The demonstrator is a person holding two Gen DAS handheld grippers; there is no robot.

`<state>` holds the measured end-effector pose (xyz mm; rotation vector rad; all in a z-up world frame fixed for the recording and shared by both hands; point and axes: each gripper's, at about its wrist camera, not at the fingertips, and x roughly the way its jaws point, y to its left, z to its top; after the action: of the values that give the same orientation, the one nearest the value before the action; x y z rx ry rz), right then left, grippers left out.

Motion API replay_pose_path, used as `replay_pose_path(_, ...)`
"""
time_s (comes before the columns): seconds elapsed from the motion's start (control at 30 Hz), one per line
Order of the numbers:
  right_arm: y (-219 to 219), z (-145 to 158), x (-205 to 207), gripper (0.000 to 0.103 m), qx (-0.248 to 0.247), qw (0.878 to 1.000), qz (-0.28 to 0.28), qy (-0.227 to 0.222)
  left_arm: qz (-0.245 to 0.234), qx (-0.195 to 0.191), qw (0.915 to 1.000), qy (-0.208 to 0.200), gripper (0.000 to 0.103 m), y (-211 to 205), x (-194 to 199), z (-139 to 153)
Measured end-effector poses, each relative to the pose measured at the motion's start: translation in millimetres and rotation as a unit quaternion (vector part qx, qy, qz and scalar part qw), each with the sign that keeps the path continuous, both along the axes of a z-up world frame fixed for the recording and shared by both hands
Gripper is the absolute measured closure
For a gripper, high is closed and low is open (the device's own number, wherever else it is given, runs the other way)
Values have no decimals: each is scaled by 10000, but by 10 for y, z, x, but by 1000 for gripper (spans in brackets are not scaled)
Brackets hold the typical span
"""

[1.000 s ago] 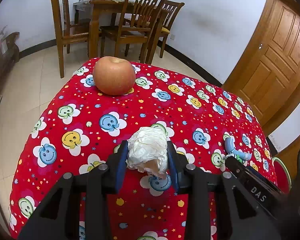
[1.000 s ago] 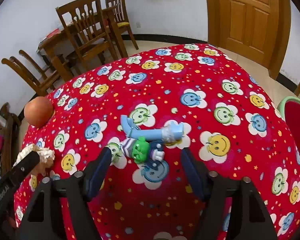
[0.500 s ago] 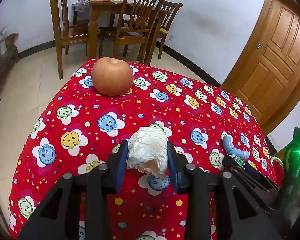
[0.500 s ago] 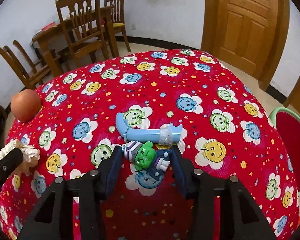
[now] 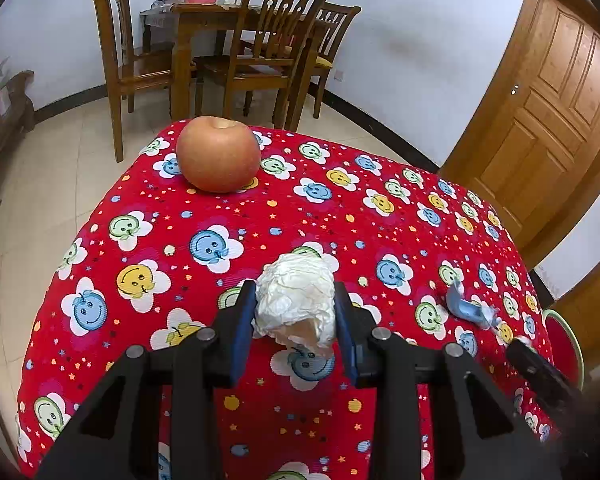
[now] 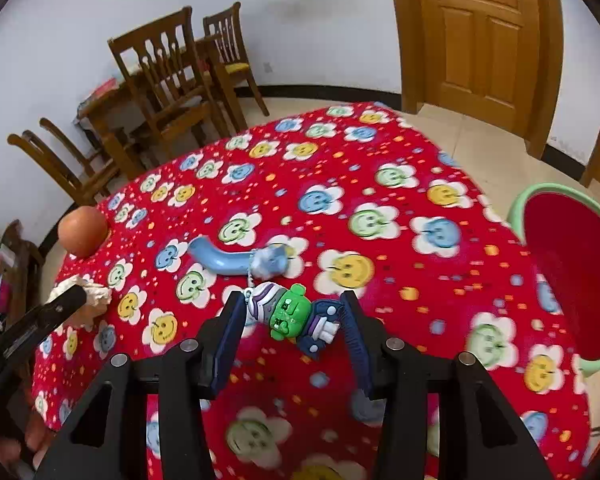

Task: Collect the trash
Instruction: 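Grasp the green toy figure with the right tool while the left tool holds the tissue, then carry the tissue and green figure over the bucket and open both tools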

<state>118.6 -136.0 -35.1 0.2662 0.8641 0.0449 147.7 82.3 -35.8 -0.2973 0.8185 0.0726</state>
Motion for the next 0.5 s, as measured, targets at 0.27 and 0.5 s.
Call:
replay_pose_path(0.27, -358, 212, -290, 54, -33, 9994, -183, -283, -30, 63, 10000, -7, 66, -38, -2, -8)
replay_pose_path(0.5, -744, 316, -525, 54, -121, 9976, -528, -428, -138, 89, 9999, -30, 66, -110, -6, 0)
